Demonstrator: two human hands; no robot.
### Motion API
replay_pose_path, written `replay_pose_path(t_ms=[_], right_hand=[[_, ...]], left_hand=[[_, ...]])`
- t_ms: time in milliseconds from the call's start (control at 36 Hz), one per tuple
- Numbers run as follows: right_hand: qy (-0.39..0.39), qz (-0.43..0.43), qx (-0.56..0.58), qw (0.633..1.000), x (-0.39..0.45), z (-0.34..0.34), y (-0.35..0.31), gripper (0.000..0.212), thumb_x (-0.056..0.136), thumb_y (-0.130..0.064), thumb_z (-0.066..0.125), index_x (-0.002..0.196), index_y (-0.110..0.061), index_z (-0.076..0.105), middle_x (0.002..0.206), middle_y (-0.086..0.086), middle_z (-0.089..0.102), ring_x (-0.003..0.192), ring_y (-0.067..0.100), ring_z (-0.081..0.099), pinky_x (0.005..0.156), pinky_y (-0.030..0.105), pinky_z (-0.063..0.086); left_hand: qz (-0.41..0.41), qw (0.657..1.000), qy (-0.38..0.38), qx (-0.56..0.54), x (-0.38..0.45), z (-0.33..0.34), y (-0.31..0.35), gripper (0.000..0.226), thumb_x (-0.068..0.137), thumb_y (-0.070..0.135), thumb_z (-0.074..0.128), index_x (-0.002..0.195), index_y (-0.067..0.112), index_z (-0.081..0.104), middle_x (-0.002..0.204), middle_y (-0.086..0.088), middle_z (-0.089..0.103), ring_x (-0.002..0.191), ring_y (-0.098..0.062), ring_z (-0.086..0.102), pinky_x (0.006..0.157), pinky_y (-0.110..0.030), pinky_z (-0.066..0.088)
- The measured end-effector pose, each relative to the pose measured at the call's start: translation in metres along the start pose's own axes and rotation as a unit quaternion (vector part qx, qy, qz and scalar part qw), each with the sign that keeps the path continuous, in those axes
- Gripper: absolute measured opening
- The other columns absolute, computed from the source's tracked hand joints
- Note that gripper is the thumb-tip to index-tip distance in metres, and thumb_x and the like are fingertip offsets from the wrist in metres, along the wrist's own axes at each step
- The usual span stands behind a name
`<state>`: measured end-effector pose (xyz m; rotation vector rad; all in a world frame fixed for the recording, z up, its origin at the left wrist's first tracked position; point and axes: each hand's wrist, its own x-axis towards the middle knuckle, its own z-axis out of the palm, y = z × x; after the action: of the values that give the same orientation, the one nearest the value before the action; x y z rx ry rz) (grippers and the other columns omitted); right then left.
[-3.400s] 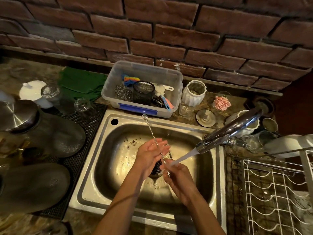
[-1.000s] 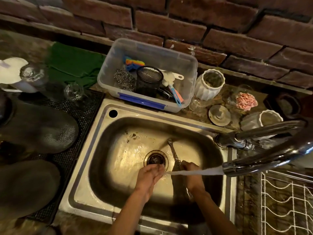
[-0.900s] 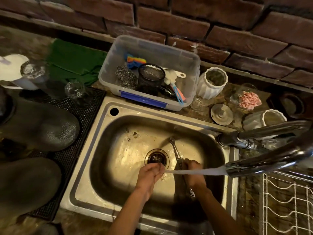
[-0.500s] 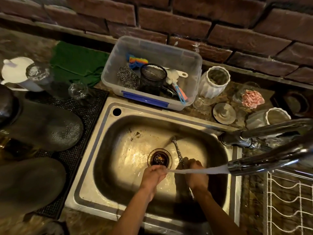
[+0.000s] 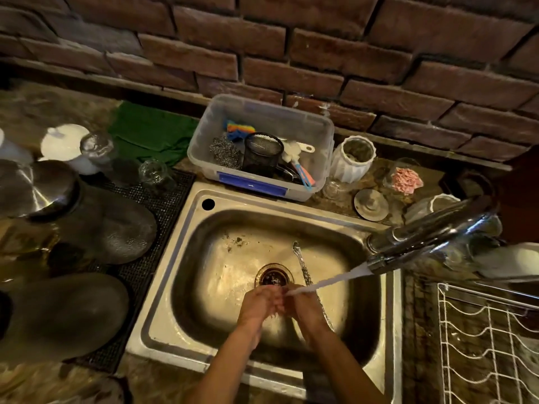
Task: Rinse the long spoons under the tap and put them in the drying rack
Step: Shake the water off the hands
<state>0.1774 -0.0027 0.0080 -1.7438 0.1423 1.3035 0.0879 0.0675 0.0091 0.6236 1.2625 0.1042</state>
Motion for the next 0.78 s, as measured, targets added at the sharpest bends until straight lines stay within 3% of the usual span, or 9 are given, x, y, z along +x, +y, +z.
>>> replay_pose_path(t_ms=[111, 194, 306, 389, 444, 500, 611, 694, 778], right_hand=[[0.021, -0.036, -0.041, 0.998, -0.020, -0.007, -0.003, 0.025, 0.094, -0.006, 0.048, 0.088, 0.004, 0.070, 0.076, 0.015, 0.067, 0.071, 0.024, 0.059, 0.070, 0.037, 0.048], [0.032, -0.076, -0.086, 0.993, -0.035, -0.011, -0.004, 0.031, 0.101, -0.011, 0.041, 0.092, -0.006, 0.069, 0.090, 0.011, 0.073, 0.085, 0.024, 0.065, 0.080, 0.037, 0.051], [0.050, -0.163, -0.209, 0.963, -0.051, -0.015, 0.001, 0.026, 0.101, -0.021, 0.044, 0.088, -0.031, 0.065, 0.099, -0.005, 0.068, 0.090, 0.004, 0.060, 0.076, 0.017, 0.045], [0.074, -0.218, -0.274, 0.934, -0.060, -0.018, 0.007, 0.020, 0.100, -0.026, 0.048, 0.112, -0.024, 0.064, 0.123, 0.002, 0.062, 0.114, 0.013, 0.056, 0.100, 0.027, 0.043], [0.078, -0.231, -0.336, 0.910, -0.065, -0.019, 0.011, 0.033, 0.100, -0.033, 0.046, 0.129, -0.020, 0.055, 0.143, 0.006, 0.050, 0.134, 0.021, 0.043, 0.115, 0.037, 0.033], [0.081, -0.212, -0.403, 0.887, -0.073, -0.022, 0.017, 0.052, 0.099, -0.047, 0.037, 0.147, -0.026, 0.035, 0.162, 0.001, 0.021, 0.149, 0.021, 0.018, 0.123, 0.039, 0.017], [0.091, -0.189, -0.536, 0.818, -0.086, -0.034, 0.025, 0.068, 0.090, -0.071, 0.015, 0.151, -0.045, -0.003, 0.158, -0.014, -0.027, 0.149, 0.018, -0.020, 0.120, 0.049, -0.006], [0.081, -0.158, -0.597, 0.782, -0.096, -0.040, 0.022, 0.070, 0.086, -0.076, 0.007, 0.148, -0.049, -0.012, 0.152, -0.014, -0.035, 0.145, 0.022, -0.030, 0.115, 0.055, -0.017], [0.057, -0.123, -0.619, 0.774, -0.103, -0.045, 0.018, 0.072, 0.083, -0.078, 0.004, 0.147, -0.050, -0.014, 0.152, -0.016, -0.034, 0.143, 0.022, -0.033, 0.113, 0.058, -0.019]], left_hand=[[0.050, 0.994, 0.016, 0.097, -0.014, -0.008, -0.001, 0.023, 0.100, 0.008, 0.049, 0.109, 0.014, 0.070, 0.116, -0.007, 0.069, 0.108, -0.021, 0.063, 0.097, -0.034, 0.051], [0.112, 0.976, 0.058, 0.177, -0.023, -0.010, 0.002, 0.028, 0.102, 0.009, 0.045, 0.117, 0.020, 0.067, 0.131, -0.001, 0.053, 0.117, -0.016, 0.051, 0.099, -0.029, 0.044], [0.197, 0.920, 0.087, 0.329, -0.032, -0.019, 0.001, 0.032, 0.101, 0.019, 0.052, 0.130, 0.025, 0.063, 0.154, 0.003, 0.037, 0.143, -0.018, 0.034, 0.117, -0.032, 0.030], [0.214, 0.867, 0.113, 0.435, -0.044, -0.028, 0.002, 0.039, 0.101, 0.037, 0.049, 0.139, 0.036, 0.053, 0.160, 0.012, 0.028, 0.146, -0.014, 0.030, 0.119, -0.041, 0.030], [0.219, 0.849, 0.117, 0.467, -0.053, -0.033, 0.005, 0.041, 0.102, 0.042, 0.044, 0.142, 0.035, 0.050, 0.161, 0.013, 0.027, 0.147, -0.014, 0.030, 0.119, -0.045, 0.029], [0.231, 0.827, 0.125, 0.497, -0.063, -0.038, 0.007, 0.044, 0.102, 0.044, 0.039, 0.145, 0.036, 0.045, 0.163, 0.012, 0.024, 0.149, -0.014, 0.025, 0.122, -0.044, 0.023], [0.228, 0.768, 0.131, 0.584, -0.079, -0.048, 0.006, 0.051, 0.098, 0.062, 0.021, 0.149, 0.056, 0.018, 0.164, 0.019, -0.011, 0.154, -0.016, -0.007, 0.119, -0.053, -0.011], [0.221, 0.724, 0.123, 0.641, -0.087, -0.057, 0.004, 0.053, 0.091, 0.073, 0.005, 0.143, 0.067, -0.002, 0.156, 0.016, -0.037, 0.149, -0.020, -0.028, 0.113, -0.059, -0.025], [0.231, 0.707, 0.120, 0.658, -0.092, -0.066, 0.003, 0.056, 0.086, 0.075, -0.003, 0.140, 0.068, -0.013, 0.149, 0.015, -0.049, 0.143, -0.020, -0.038, 0.114, -0.059, -0.024]])
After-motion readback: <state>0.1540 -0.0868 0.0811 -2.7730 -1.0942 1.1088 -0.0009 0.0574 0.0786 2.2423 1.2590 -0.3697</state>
